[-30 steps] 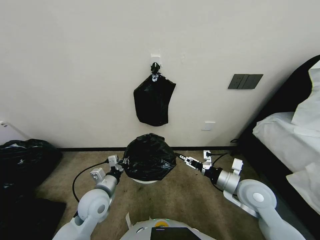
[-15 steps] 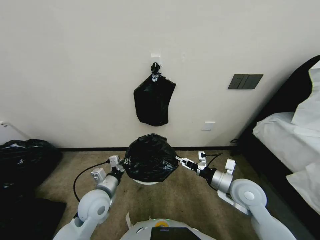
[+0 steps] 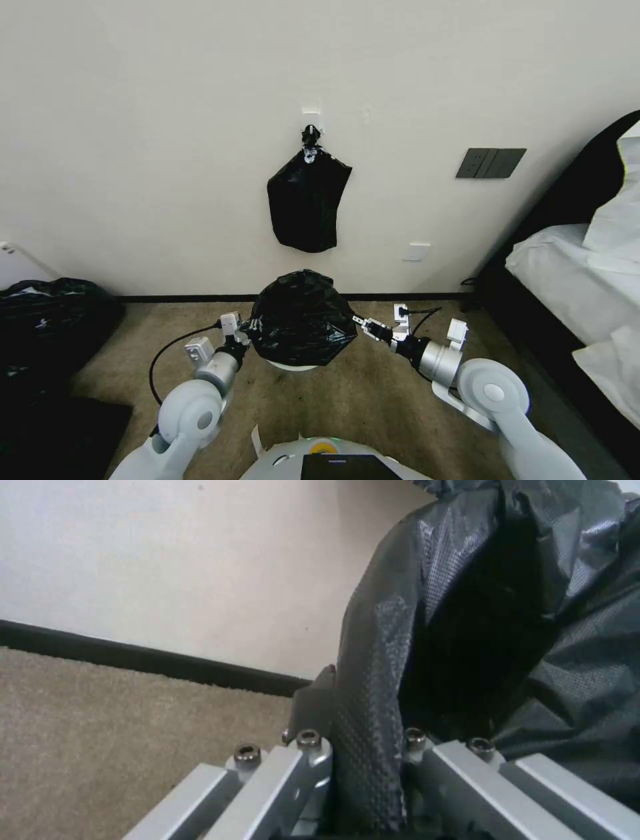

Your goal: Place a trash bag onto the trash bin.

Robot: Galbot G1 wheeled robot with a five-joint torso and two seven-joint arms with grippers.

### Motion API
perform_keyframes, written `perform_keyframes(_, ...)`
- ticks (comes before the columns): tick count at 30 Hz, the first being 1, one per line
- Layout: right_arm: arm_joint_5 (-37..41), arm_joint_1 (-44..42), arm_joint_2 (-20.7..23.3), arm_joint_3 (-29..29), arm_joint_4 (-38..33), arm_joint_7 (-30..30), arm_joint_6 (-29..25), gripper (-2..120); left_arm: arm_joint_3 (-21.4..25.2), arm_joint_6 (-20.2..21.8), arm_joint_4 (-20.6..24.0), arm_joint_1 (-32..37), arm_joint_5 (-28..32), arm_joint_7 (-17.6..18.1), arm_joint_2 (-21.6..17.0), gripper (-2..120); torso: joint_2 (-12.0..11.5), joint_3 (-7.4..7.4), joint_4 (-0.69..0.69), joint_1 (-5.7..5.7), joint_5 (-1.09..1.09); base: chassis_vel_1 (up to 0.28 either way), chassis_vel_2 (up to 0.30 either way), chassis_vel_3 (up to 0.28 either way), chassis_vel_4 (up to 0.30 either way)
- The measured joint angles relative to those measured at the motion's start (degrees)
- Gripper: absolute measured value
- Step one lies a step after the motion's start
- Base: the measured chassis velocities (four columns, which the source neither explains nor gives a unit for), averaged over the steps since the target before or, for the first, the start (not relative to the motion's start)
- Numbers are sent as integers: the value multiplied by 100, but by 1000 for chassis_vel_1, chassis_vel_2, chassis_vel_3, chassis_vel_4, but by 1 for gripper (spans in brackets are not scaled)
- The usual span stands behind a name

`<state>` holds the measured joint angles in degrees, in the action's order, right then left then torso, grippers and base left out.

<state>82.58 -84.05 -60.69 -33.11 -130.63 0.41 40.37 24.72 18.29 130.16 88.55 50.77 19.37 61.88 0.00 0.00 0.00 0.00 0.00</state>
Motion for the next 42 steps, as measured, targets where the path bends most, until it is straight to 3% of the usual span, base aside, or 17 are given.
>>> perform_keyframes(14, -70, 0, -39, -6, 75, -12, -110, 6, 52, 8, 58, -27, 103, 5, 2, 3, 0, 0, 0, 0, 0, 0, 0, 0, 0)
perform_keyframes(23, -699, -74, -80, 120, 368, -205, -390, 0, 100, -26, 79, -40, 327, 36, 16, 3, 0, 0, 0, 0, 1, 0, 0, 0, 0)
perform_keyframes(34, -540, -110, -90, -6, 358, -56, -364, 0, 108, -26, 63, -57, 337, 49, 5, 3, 0, 0, 0, 0, 1, 0, 0, 0, 0)
perform_keyframes(37, -222, -189, -100, -169, 295, -37, -252, 4, 108, -26, 20, -89, 339, 66, 5, 3, 0, 0, 0, 0, 0, 0, 0, 0, 0)
perform_keyframes(40, 262, -313, -134, -414, 128, -21, -147, 19, 109, -26, -52, -178, 371, 109, 1, 3, 0, 0, -1, 0, -1, 0, 0, 0, 0)
perform_keyframes(42, 380, -333, -149, -471, 80, -8, -128, 22, 110, -27, -65, -196, 379, 121, -1, 3, 0, 0, -1, 0, 0, 0, 0, 0, 0)
